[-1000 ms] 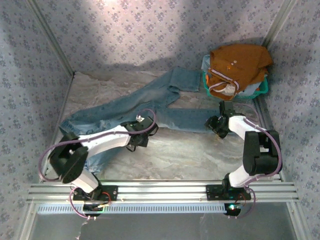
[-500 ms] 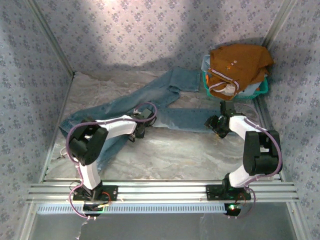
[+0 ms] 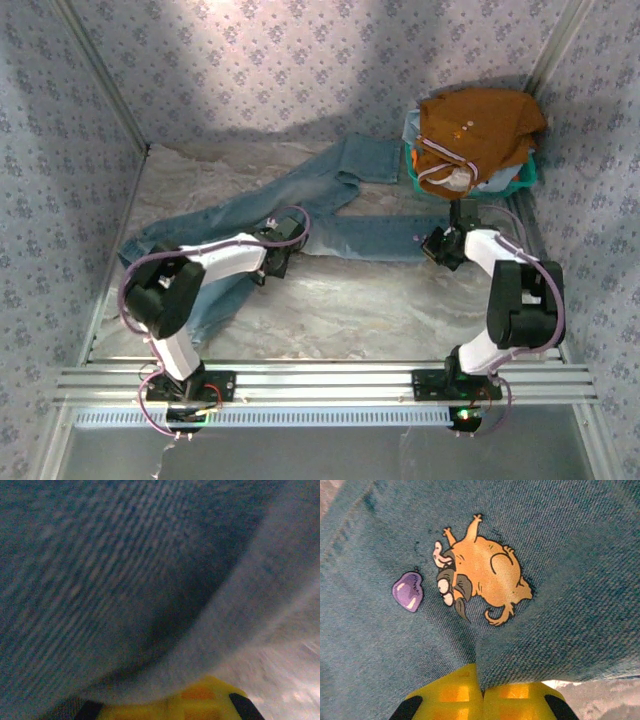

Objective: Fold and stack the trousers

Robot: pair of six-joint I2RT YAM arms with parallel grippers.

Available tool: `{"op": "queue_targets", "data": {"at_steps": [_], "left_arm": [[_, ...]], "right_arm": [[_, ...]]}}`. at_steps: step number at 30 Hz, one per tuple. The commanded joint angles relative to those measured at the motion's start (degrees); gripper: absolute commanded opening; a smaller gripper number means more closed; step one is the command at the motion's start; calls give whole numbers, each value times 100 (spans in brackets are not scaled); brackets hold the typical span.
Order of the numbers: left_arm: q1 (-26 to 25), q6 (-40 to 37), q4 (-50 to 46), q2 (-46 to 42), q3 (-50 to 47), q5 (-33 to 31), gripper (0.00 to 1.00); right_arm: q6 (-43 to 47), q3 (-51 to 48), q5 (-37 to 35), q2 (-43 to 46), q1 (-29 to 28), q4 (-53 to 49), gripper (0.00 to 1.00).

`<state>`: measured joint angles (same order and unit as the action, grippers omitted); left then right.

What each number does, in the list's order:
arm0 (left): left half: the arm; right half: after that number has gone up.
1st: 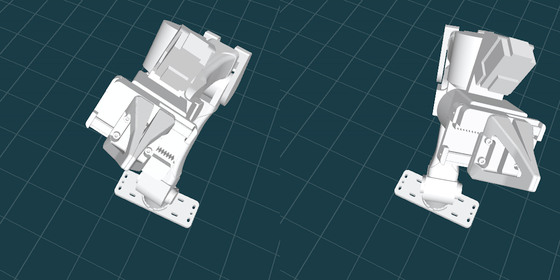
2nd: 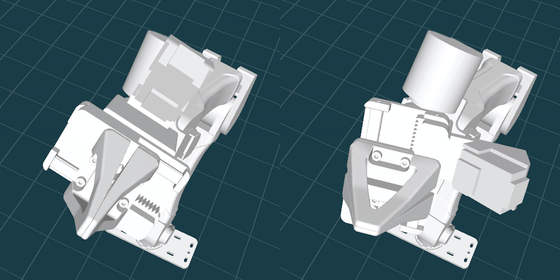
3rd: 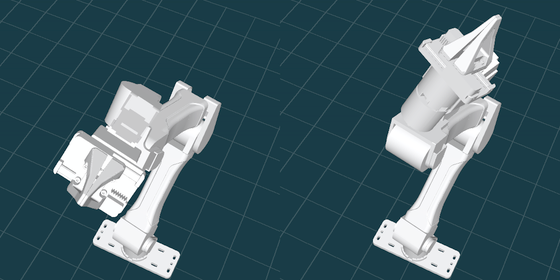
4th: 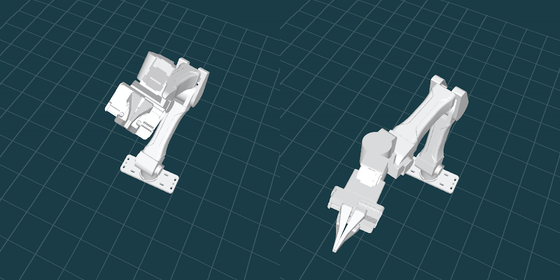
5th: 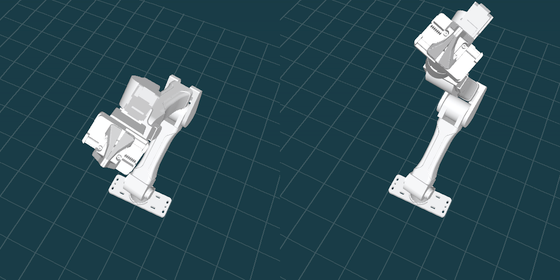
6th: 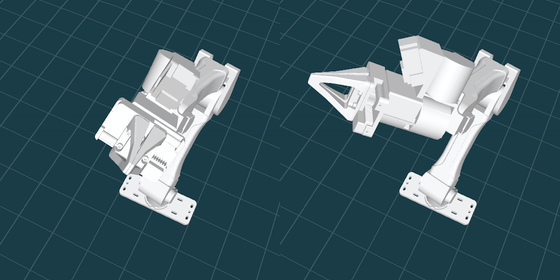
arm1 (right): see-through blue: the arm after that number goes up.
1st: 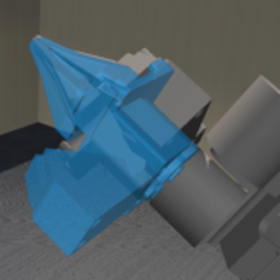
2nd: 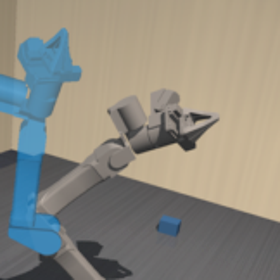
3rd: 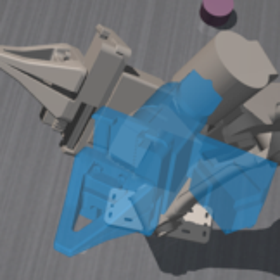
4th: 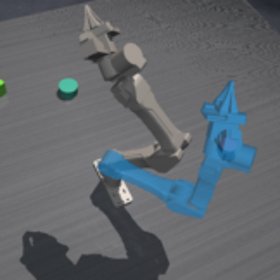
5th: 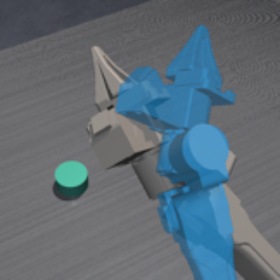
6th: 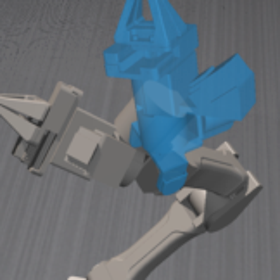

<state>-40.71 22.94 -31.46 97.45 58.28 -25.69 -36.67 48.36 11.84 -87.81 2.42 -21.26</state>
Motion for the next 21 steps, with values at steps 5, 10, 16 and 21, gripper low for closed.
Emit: {"op": "queue_targets", "data": {"at_steps": [5,10,16,21], "left_arm": [[-393,-206,-1159,-1578,17,787,0],[-445,-329,-1692,-2352,168,1704,0],[-532,-325,-2030,-3045,291,2614,0],[-733,-377,-2327,-3321,198,3100,0]], "right_arm": [[225,320,186,1033,265,-624,0],[340,547,258,1384,566,-1022,0],[345,402,596,1861,1577,-1244,0],[346,440,996,1883,2140,-1291,1]]}}
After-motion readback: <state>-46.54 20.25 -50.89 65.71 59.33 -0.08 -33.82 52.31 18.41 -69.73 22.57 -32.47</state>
